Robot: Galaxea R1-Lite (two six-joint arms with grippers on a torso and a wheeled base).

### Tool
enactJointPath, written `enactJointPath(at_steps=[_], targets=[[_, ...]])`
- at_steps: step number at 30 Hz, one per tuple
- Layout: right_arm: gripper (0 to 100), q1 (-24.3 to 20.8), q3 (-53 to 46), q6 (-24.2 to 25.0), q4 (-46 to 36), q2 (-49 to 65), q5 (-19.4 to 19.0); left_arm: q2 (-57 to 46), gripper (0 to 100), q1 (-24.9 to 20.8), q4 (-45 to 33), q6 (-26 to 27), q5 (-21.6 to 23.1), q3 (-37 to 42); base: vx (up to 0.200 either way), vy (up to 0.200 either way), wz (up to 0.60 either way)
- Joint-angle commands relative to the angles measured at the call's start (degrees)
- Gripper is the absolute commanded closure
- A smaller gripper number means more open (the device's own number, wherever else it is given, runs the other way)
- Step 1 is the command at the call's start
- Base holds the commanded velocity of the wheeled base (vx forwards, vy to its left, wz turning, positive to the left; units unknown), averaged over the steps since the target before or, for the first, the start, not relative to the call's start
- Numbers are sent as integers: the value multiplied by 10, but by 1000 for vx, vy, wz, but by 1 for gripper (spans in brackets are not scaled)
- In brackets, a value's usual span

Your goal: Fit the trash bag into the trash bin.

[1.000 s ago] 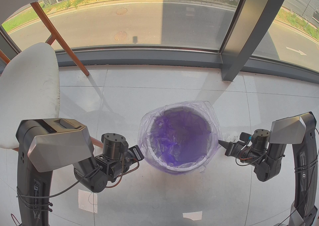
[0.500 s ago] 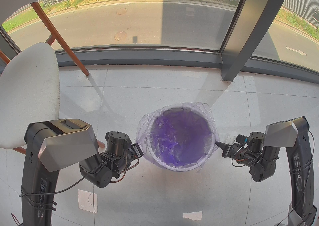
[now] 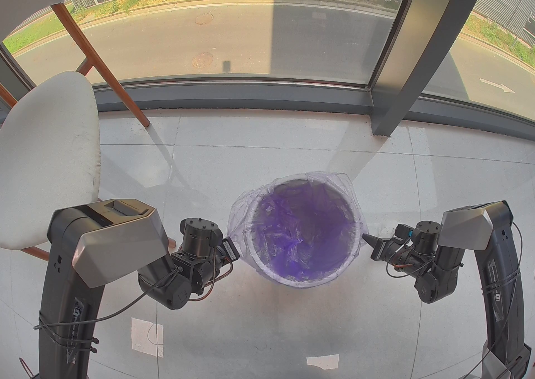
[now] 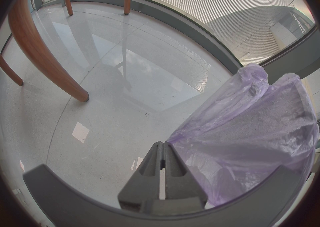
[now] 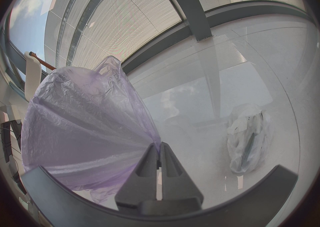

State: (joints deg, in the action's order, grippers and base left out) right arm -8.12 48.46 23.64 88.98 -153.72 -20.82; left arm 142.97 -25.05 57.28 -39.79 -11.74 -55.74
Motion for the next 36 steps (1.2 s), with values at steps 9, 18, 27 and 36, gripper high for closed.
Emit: enactJointPath(at_steps=[9,18,27,36], targets=[[100,6,16,-5,3,-9,12,18,100,-3,-2,2,-3,-20,0,0,0],[100,8,16,-37,3,-11,39,18,100,-4,-81,-3,-29,-64,0,0,0],[100,8,16,-40,3,-11,40,-16,100,-10,-79,-17,-27,-27,0,0,0],[100,9,16,-35,3,-12,39,-268,100,-37,-79,-20,5,133,0,0,0]])
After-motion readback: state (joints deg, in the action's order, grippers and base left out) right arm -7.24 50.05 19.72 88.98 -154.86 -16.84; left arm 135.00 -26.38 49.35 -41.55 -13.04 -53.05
